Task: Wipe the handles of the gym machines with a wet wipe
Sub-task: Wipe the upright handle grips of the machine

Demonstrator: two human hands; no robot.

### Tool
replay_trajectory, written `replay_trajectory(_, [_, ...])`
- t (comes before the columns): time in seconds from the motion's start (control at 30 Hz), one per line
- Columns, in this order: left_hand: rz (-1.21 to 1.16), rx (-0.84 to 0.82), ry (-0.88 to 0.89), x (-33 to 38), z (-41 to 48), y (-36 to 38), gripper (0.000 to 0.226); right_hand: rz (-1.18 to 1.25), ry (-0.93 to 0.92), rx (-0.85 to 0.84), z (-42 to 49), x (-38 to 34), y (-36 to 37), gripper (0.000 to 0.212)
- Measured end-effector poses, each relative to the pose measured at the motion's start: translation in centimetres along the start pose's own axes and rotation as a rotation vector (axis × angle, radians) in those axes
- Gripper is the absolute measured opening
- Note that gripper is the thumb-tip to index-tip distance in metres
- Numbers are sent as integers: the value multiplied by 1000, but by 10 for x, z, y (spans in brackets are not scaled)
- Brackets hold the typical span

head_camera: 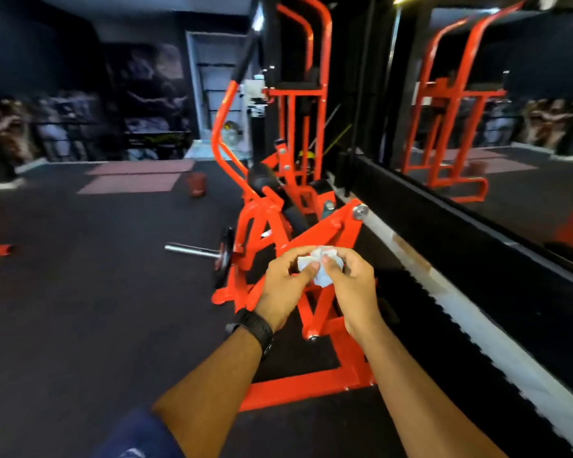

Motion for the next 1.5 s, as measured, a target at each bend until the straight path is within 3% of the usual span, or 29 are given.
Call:
replay_trajectory(0.17, [118,217,21,0,15,-71,13,90,35,-144,19,19,72,4])
replay_trajectory(0.4, [191,412,57,11,48,-148,30,106,53,-312,59,31,162,32])
replay_trajectory(0.6, [233,521,98,25,92,-210,23,151,87,-374,102,39,235,19])
replay_trajectory(0.67, [265,520,101,27,112,-228,20,226,121,-365,118,40,256,9])
replay_trajectory(0.8, [318,503,121,26,154,-256,24,203,150,-309,150,45,286,11])
replay_trajectory(0.97, [362,478,174,24,221,-284,30,117,77,-324,204,55,327,38])
replay_trajectory(1.13, [368,409,257,22,313,-299,31,85,-59,-221,277,64,350,20])
replay_trajectory(1.33, [378,221,344,21,414,-284,19,-2,-97,1,371,69,348,21])
replay_trajectory(1.4, [349,241,371,17,437,-284,13,-33,-171,32,393,61,353,28])
replay_trajectory(1.5, [252,328,396,23,455,-291,12,24,-247,6,415,48,372,5])
Point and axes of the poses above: each hand's wrist, its own z-axis towards the middle knuckle, its own y-axis out of the palm, x = y × z, the point moved 9 cm from there along z, towards the middle knuckle, and after that the axes turned 3 degrees about -y, right-handed, at the moved point
